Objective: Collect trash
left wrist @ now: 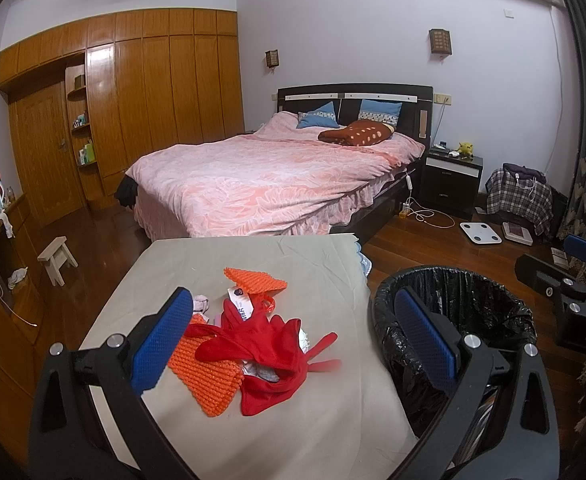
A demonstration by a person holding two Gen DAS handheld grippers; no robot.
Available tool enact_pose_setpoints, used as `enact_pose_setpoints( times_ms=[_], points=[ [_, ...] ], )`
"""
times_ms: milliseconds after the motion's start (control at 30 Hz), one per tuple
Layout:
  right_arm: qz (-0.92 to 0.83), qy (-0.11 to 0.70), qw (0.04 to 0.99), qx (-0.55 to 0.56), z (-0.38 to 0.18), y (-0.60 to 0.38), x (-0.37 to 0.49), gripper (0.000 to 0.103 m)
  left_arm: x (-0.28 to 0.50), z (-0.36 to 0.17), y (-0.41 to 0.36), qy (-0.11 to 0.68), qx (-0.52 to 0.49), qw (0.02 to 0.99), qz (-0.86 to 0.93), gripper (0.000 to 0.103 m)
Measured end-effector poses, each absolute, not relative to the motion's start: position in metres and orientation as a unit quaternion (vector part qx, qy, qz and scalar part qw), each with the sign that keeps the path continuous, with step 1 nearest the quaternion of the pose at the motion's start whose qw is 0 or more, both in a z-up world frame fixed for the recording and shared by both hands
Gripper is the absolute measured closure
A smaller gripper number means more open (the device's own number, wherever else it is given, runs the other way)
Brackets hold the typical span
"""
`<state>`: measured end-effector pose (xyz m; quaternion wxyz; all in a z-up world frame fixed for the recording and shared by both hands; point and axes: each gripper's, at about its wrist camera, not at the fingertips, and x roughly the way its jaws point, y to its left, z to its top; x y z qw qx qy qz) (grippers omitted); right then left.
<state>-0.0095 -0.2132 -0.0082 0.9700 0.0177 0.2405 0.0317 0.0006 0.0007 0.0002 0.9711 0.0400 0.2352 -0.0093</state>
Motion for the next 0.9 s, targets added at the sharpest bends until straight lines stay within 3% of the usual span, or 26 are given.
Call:
enact_pose_setpoints(
  times_ms=[433,767,900],
  points=[
    [0.051,0.246,0.968,0.015,-0.018,-0.196,0.001,0.006,-0.004,-0.012,0.009,0.236,0.04,0.971,-0.008,0.005],
    [0.1,0.262,0.96,0.017,-0.05,-0.157,0.033,0.006,0.018,-0.067,0.081,0.264,0.023,0.963,0.051,0.005],
    [0.129,0.269,0.954,0.014,-0.069,-0.13,0.053,0.012,0.023,-0.082,0.105,0.279,0.021,0.957,0.076,0.005]
  ],
)
